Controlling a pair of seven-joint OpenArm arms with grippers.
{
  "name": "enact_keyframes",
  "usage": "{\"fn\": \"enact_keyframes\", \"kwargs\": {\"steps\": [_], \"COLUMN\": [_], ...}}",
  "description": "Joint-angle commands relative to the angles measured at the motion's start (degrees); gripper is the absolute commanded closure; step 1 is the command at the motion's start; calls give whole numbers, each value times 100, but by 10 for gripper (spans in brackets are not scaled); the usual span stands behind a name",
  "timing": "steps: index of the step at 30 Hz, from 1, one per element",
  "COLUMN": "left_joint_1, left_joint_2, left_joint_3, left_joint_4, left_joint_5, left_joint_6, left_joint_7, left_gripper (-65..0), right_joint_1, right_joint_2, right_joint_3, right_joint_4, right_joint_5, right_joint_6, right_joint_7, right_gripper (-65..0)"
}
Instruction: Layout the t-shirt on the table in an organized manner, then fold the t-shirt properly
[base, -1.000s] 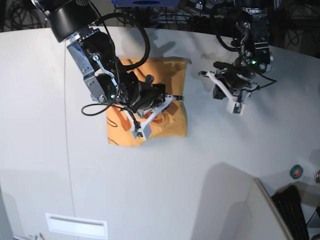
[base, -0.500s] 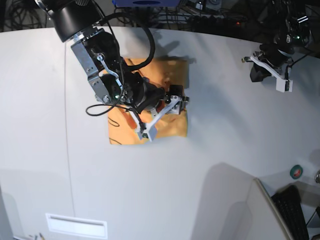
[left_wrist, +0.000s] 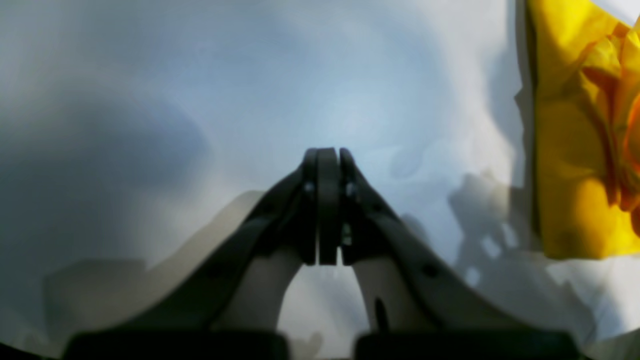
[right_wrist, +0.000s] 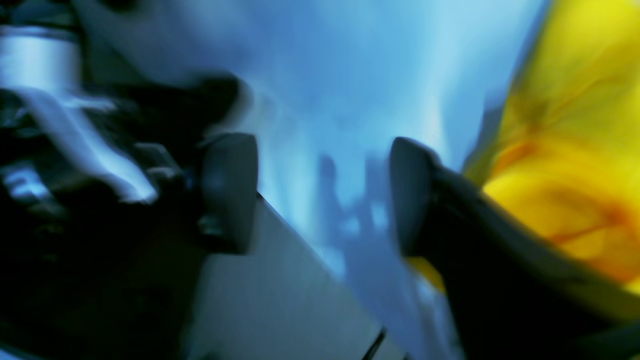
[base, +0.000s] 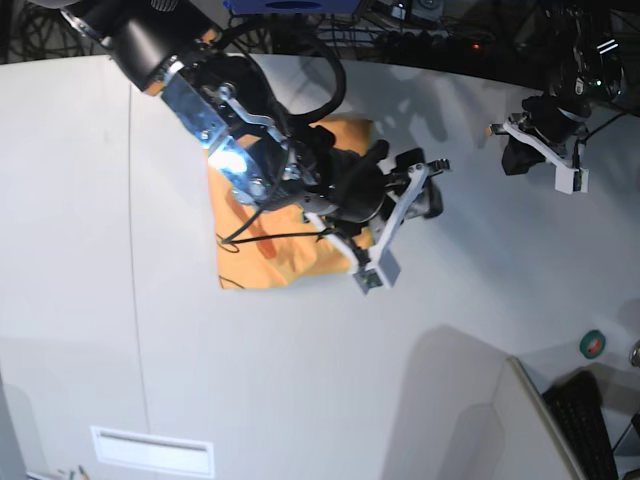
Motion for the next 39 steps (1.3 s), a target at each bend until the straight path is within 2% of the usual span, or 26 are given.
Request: {"fn": "enact_keyframes", "kwargs": {"steps": [1, 3, 5, 7, 10, 14, 23, 31, 36, 39], "left_joint_1": [14, 32, 49, 49, 49, 14, 23, 49, 23, 14], "left_joint_2": [-84, -67, -67, -67, -75, -58, -40, -58, -67, -75], "left_joint_3": [-174, -420, -658, -798, -851, -816, -807, -851, -851, -851], "left_joint_4": [50, 23, 23, 23, 23, 23, 23, 23, 23, 6], "left_joint_5": [-43, -43, -43, -43, -43, -43, -43, -43, -43, -43], "left_joint_6": [-6, -6, -6, -6, -6, -6, -6, -6, -6, -6], "left_joint_7": [-112, -112, -112, -112, -112, -103, -103, -103, -103, -103], "left_gripper": [0, 0, 0, 0, 0, 0, 0, 0, 0, 0], "right_joint_1": [40, -84, -321, -549, -769, -831, -268, -347, -259, -110], "right_joint_2": [226, 621, 938, 1114, 1360, 1412, 1166, 1140, 806, 797], "right_joint_3": [145, 461, 892, 1358, 1762, 1753, 672, -436, -981, -1350], "right_joint_4": [408, 935, 1155, 1111, 794, 724, -489, -261, -445, -392], "right_joint_5": [27, 62, 62, 27, 27, 27, 27, 44, 27, 36], "right_joint_6": [45, -139, -465, -720, -623, -544, -553, -588, -588, -588], "right_joint_7": [28, 19, 19, 28, 36, 19, 63, 28, 10, -227], "right_gripper": [-186, -6, 0, 0, 0, 0, 0, 0, 0, 0]}}
